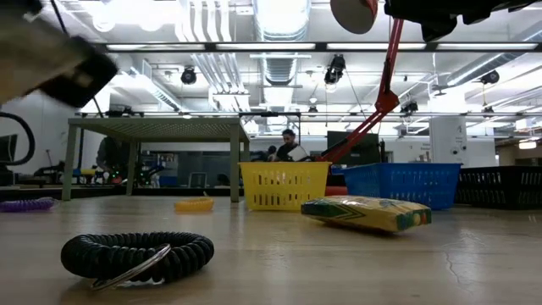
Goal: Pick & Place Office Desk Supplies
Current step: Put the bottom center crayon box into the yellow basket
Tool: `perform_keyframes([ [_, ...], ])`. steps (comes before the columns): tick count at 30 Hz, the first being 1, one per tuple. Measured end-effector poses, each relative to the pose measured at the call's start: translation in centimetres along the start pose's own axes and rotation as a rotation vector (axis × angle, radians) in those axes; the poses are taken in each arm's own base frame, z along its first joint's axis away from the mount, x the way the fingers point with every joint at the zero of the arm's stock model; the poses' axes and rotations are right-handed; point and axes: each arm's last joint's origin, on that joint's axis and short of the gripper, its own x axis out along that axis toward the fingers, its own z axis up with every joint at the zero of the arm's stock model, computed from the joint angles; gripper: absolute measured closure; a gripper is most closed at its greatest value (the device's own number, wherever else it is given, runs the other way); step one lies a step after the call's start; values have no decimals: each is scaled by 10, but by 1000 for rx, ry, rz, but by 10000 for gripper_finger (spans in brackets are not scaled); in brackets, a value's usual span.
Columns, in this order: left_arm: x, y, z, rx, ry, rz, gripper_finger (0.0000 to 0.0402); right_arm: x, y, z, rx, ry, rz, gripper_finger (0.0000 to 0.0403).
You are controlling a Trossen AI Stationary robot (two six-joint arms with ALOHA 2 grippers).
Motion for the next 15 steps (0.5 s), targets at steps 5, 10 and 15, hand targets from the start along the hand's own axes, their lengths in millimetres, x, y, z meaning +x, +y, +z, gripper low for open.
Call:
perform_keyframes([
  [5,-32,12,16,-55,-157,163,254,0,0,0,0,0,0,335],
  [10,-56,22,29,-186,-392,428,254,0,0,0,0,0,0,335],
  [15,-69,28,33,-307,-572,684,254,0,0,0,0,0,0,335],
])
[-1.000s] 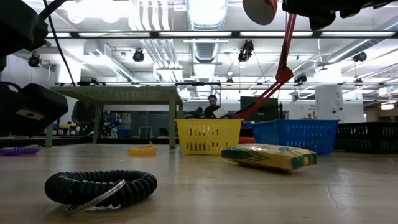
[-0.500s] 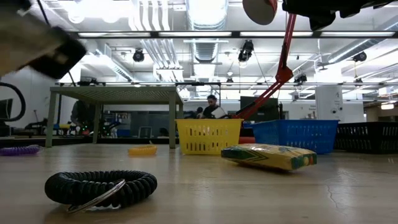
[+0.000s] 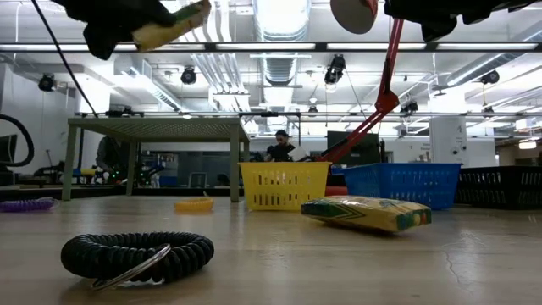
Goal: Pick & Place Office Desk Supplies
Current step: Put the bottom center crayon box into the yellow basket
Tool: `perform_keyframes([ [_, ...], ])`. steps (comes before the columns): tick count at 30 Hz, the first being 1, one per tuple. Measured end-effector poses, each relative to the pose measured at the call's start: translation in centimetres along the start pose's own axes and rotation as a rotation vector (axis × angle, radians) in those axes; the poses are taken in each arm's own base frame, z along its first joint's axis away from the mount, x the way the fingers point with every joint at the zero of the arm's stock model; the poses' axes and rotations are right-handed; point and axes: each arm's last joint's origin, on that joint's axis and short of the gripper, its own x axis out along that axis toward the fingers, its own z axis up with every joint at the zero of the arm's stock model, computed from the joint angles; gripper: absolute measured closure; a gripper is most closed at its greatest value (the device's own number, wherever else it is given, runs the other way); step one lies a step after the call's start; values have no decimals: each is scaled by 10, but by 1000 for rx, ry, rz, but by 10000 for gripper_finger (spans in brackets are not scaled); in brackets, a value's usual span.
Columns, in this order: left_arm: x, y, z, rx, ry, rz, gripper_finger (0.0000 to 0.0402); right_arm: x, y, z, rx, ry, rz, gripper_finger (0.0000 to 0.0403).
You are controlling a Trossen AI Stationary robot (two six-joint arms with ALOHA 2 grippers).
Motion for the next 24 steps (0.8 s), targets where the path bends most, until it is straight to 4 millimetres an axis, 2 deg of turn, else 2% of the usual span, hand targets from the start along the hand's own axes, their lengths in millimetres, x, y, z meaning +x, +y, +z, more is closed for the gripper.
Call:
perform_keyframes([
  [7,17,4,-4,-54,-27,118,254,0,0,0,0,0,0,335],
  [17,66,16,-10,-255,-38,207,254,0,0,0,0,0,0,335],
  [24,100,24,-8,-262,39,200,254,0,0,0,-1,1,0,335],
])
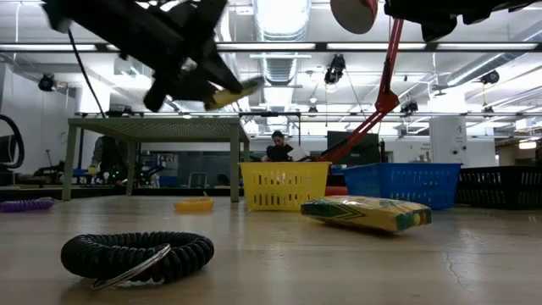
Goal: Pick & Place Office Desk Supplies
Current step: Put the bottom center crayon box into the yellow basket
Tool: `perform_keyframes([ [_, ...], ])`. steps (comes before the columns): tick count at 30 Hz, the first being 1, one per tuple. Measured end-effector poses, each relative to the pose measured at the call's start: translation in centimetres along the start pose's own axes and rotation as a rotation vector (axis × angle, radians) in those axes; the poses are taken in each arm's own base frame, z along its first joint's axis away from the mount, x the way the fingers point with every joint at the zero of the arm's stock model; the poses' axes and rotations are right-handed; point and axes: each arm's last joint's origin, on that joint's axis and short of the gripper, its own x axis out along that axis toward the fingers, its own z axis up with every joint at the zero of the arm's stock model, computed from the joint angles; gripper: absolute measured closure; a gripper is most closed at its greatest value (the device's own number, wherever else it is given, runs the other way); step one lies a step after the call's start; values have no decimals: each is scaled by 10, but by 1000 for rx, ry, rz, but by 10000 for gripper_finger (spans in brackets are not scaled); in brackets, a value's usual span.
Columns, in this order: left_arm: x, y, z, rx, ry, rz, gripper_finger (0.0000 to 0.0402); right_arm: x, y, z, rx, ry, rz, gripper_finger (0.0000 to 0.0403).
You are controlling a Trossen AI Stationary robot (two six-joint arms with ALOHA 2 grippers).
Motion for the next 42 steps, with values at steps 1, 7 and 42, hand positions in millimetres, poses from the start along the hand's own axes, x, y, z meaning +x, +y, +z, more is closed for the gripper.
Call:
perform_keyframes([
  [1,5,-1,0,4,15,-5,254,0,0,0,0,0,0,335],
  [7,38,-16,2,22,100,-37,254,0,0,0,1,0,0,335],
  [42,121,-35,-1,-542,246,226,254,0,0,0,3,-3,0,335],
])
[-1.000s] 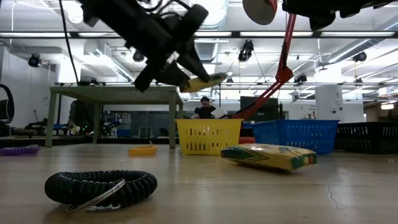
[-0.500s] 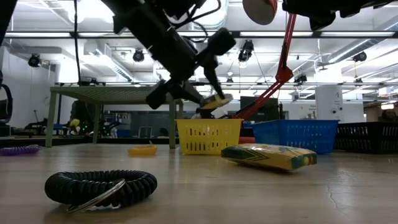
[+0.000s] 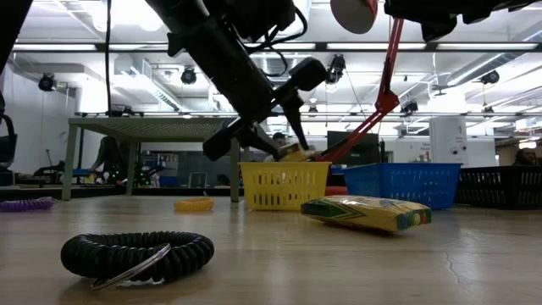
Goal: Pick & Place Office Desk Supplies
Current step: Put the bottom center crayon box into the yellow basket
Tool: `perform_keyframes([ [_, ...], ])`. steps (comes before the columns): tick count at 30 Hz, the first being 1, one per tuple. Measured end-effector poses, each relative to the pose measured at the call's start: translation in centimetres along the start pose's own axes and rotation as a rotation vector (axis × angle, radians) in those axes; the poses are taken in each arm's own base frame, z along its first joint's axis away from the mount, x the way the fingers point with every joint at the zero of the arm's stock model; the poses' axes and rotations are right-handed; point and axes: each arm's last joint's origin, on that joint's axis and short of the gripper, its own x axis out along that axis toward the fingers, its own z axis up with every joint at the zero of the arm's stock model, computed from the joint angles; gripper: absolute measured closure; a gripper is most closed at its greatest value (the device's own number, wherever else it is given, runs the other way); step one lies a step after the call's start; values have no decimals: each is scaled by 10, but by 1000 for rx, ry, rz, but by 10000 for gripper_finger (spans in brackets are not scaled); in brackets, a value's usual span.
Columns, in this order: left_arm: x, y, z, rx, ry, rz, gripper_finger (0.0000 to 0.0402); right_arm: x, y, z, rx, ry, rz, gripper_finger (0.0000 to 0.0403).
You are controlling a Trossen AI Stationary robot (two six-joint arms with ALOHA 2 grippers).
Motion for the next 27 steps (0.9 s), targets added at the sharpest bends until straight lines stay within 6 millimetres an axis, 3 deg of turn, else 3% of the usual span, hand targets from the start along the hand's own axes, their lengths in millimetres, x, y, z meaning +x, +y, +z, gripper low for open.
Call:
perform_keyframes([
  [27,0,5,-1,17,28,43,253,0,0,0,0,0,0,335],
])
